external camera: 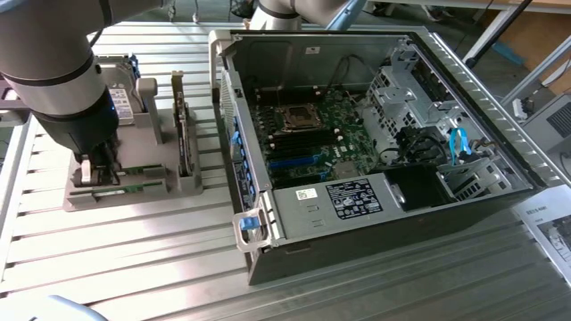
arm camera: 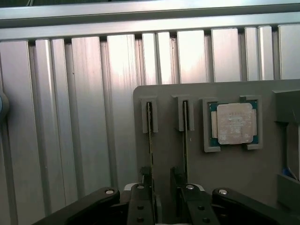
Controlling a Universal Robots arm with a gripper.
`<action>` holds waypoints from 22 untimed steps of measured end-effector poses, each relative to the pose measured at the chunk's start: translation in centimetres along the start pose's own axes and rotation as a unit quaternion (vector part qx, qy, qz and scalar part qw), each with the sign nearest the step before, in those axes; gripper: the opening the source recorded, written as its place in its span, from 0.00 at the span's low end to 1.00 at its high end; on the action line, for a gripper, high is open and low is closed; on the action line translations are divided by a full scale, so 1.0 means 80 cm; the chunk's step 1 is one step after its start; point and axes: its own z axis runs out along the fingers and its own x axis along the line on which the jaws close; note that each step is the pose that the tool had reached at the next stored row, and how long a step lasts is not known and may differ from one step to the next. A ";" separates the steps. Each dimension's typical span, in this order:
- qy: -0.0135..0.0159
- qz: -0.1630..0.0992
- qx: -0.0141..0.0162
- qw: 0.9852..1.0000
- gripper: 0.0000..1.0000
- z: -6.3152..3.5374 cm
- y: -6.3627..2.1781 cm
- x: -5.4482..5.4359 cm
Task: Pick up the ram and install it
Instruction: 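Pick up the ram and move it above insertion slot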
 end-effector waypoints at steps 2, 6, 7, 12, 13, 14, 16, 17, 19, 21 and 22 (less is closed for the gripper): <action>0.000 0.000 0.000 1.000 0.30 0.003 0.000 0.000; 0.000 0.000 0.000 1.000 0.30 0.009 0.000 0.000; 0.000 0.000 0.000 1.000 0.30 0.010 0.000 0.000; 0.000 0.000 0.000 1.000 0.30 0.015 0.000 0.001; 0.000 0.000 0.000 1.000 0.30 0.015 0.000 0.001; 0.000 0.000 0.000 1.000 0.30 0.015 0.000 0.001; 0.000 0.000 0.000 1.000 0.30 0.015 0.000 0.001; 0.000 0.000 0.000 1.000 0.30 0.015 0.000 0.001; 0.000 -0.001 0.000 1.000 0.30 0.016 0.000 0.001; 0.000 -0.001 0.000 1.000 0.30 0.016 0.000 0.002; 0.000 -0.001 0.000 1.000 0.30 0.016 0.000 0.003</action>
